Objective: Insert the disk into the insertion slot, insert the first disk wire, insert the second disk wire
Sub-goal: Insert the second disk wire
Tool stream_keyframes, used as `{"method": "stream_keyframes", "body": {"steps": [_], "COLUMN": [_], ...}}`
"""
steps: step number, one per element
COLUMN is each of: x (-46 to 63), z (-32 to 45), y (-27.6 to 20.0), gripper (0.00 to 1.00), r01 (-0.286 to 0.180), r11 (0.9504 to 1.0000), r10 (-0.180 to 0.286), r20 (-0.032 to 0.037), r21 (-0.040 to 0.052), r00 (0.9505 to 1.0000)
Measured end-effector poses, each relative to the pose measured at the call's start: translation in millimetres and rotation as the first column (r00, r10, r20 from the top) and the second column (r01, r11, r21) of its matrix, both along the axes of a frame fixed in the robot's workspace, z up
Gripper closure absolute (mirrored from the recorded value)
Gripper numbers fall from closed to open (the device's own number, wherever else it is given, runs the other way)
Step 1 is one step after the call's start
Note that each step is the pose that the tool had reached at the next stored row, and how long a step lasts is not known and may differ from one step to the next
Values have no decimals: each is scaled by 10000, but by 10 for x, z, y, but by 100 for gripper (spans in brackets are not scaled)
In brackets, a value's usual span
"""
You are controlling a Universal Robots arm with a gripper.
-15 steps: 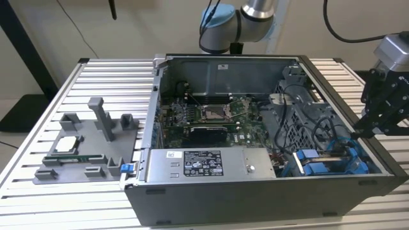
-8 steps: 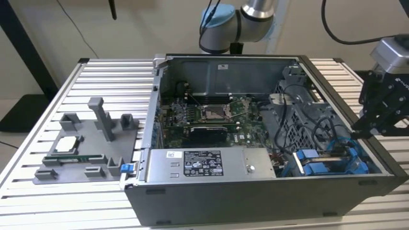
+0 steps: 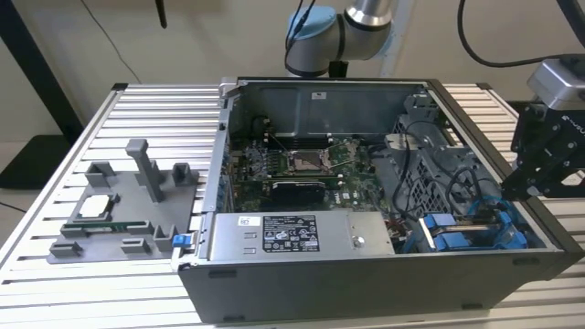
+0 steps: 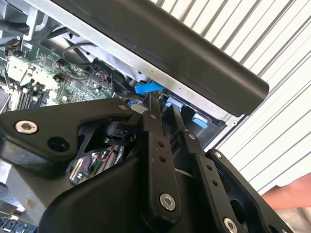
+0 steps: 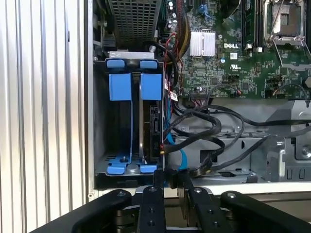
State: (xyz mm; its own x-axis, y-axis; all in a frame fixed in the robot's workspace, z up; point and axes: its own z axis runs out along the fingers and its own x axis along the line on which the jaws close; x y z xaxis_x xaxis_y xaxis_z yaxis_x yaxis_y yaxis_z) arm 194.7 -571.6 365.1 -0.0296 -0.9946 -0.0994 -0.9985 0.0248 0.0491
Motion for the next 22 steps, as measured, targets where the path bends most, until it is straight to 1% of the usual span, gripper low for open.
{"method": "stream_keyframes", "body": {"steps": [12,13,20,22], "x": [0,0,-1,-6], "z": [-23,-23,-22,12], "y": [9,9,9,9], "gripper": [0,100,100,100], "r01": [-16,-16,-17,-17], "r11": [10000,10000,10000,10000], "r10": [16,16,17,17], "r20": [0,0,1,2], "r21": [0,0,3,7], "r00": [10000,10000,10000,10000]}}
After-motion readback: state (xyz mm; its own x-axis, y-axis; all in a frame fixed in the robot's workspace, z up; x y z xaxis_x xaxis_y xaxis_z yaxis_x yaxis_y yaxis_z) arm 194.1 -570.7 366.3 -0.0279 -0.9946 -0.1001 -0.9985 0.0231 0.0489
